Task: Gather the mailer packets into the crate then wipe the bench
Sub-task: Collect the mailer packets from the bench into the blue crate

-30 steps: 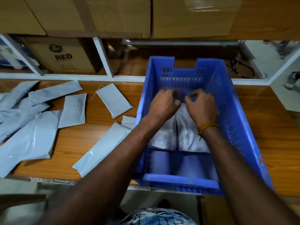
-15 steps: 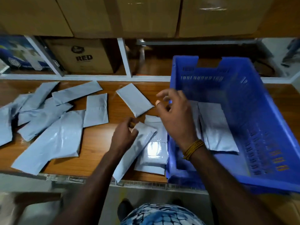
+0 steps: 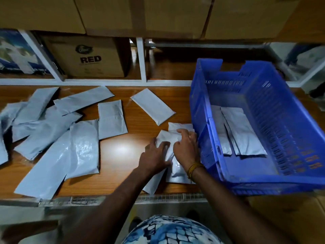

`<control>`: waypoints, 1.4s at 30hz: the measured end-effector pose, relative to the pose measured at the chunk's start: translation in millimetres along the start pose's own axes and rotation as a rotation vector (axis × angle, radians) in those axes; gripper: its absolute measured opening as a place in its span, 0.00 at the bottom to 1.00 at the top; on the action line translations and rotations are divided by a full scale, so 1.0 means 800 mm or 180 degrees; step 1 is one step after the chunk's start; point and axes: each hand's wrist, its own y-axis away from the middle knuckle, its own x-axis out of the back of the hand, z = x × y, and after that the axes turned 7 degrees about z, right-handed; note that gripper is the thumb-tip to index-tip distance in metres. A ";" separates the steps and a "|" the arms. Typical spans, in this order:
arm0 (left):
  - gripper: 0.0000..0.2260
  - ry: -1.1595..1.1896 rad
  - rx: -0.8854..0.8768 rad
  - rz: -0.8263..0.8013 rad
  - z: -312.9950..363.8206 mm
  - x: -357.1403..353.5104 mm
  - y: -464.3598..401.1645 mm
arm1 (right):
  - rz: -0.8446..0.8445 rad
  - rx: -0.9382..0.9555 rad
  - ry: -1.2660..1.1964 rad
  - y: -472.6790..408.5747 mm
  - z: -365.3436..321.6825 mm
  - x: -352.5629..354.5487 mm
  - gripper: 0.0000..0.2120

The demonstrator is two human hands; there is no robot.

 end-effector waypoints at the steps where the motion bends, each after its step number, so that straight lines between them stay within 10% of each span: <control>1: 0.33 -0.0036 -0.0003 0.0049 -0.002 -0.002 -0.002 | 0.0086 -0.0031 0.0106 0.001 0.007 -0.007 0.22; 23: 0.25 -0.0287 -0.0051 0.0688 -0.025 -0.010 0.001 | 0.0182 0.0181 0.1422 0.025 0.029 -0.058 0.30; 42: 0.21 0.1955 -0.0174 0.2590 0.078 0.182 0.015 | 0.1800 0.1041 -0.0424 0.041 -0.076 0.135 0.25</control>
